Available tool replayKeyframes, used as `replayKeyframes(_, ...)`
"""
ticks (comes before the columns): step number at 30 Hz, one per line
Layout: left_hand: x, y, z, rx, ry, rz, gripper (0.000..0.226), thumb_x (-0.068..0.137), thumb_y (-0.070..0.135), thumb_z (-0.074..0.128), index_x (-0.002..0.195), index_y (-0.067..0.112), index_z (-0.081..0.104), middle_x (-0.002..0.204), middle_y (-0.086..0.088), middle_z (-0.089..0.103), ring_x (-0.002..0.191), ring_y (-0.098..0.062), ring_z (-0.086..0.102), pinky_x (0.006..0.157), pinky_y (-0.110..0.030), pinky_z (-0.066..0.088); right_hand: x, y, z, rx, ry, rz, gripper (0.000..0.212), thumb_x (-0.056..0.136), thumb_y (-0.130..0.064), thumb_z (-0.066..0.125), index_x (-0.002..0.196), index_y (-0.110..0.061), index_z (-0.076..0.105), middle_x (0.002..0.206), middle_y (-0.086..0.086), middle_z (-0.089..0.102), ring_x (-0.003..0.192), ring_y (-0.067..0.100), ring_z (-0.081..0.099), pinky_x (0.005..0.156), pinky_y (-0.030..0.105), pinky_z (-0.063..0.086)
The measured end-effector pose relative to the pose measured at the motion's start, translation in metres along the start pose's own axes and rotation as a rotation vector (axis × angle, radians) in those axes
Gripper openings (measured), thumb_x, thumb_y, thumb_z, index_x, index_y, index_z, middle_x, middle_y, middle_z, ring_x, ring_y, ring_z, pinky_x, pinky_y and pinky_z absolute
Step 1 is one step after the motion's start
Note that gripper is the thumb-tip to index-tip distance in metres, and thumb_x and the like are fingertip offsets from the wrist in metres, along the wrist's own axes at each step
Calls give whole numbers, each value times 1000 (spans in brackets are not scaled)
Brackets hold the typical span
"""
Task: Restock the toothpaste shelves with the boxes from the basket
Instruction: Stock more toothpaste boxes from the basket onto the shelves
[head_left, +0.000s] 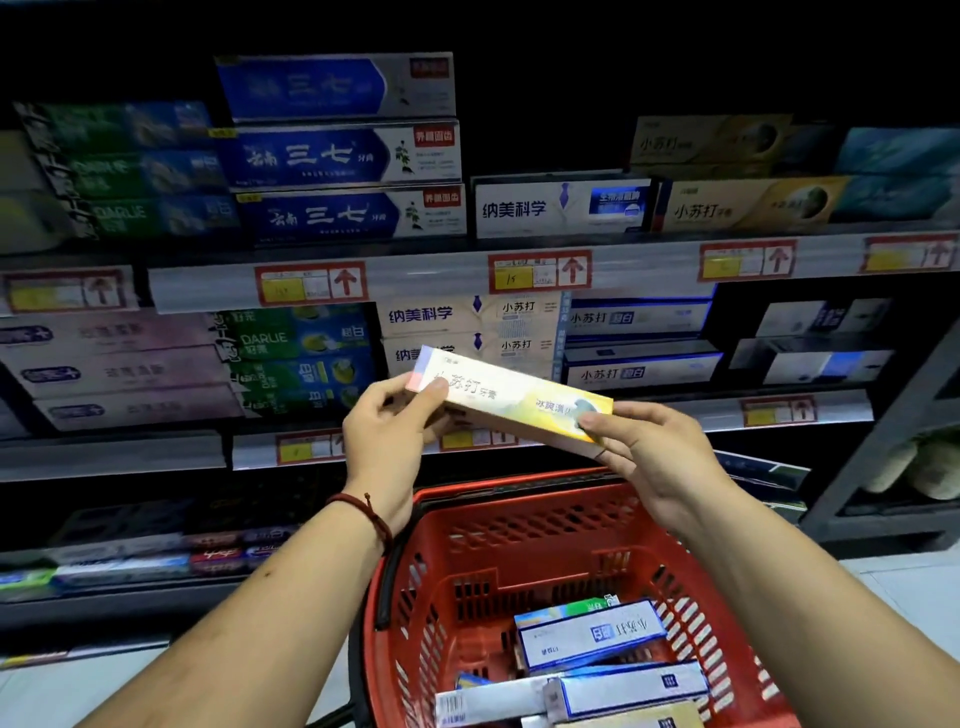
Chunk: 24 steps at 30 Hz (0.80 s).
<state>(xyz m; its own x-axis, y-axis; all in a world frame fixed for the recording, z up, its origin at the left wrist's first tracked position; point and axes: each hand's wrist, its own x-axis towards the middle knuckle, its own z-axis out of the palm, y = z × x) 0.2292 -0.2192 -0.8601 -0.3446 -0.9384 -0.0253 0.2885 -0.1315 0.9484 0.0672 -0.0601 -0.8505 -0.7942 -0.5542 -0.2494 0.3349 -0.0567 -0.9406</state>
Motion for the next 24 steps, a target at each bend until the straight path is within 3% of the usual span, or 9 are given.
replayKeyframes(4,-1,-4,4,273,48,93,14,87,21,80,98,25,74,92,4,78,90,-9,73,91,-38,59,0,3,1,72,131,-9,16,80,4,79,89,3,66,102,25,73,95,30,74,83,33,59)
replayKeyframes(6,-3,-1,6,371,53,144,16,85,28,81,100,29,77,99,4,77,94,-9,72,94,-38,57,1,2,1,77,164,-50,12,81,6,77,85,1,66,99,24,73,89,27,74,76,29,59)
replayKeyframes(8,-5,3,6,461,53,195,23,84,33,82,107,30,79,107,4,72,96,-8,69,97,-37,55,6,3,-1,38,194,-111,11,81,4,77,83,-2,69,96,21,75,88,29,74,82,35,60)
replayKeyframes(11,-11,11,4,575,30,250,33,85,32,80,118,27,77,106,11,71,100,-6,67,100,-38,54,10,0,-7,-77,193,-212,14,79,-2,76,85,-14,78,89,5,79,94,26,74,91,39,58)
replayKeyframes(14,-20,20,5,631,-22,290,39,88,28,77,126,29,72,106,15,73,102,-6,69,99,-38,56,5,-11,-8,-140,170,-289,19,83,-4,72,91,-19,79,87,-5,79,83,9,70,79,26,53)
replayKeyframes(17,-26,29,15,618,-47,321,43,90,14,72,131,28,70,109,15,74,96,5,69,98,-30,55,0,-23,-8,-160,152,-359,25,86,-3,69,96,-25,78,87,-14,77,77,-8,68,77,19,52)
replayKeyframes(20,-30,40,30,604,-89,350,48,90,9,70,135,26,67,115,12,72,93,10,68,95,-22,55,0,-41,-13,-167,165,-398,24,89,-7,67,100,-26,76,91,-13,76,80,-4,67,75,18,50)
replayKeyframes(24,-28,55,62,599,-140,393,53,87,4,72,136,25,66,119,8,72,100,1,70,96,-27,57,13,-74,-26,-264,214,-486,24,86,-17,67,106,-26,77,102,-9,75,95,7,68,82,29,53)
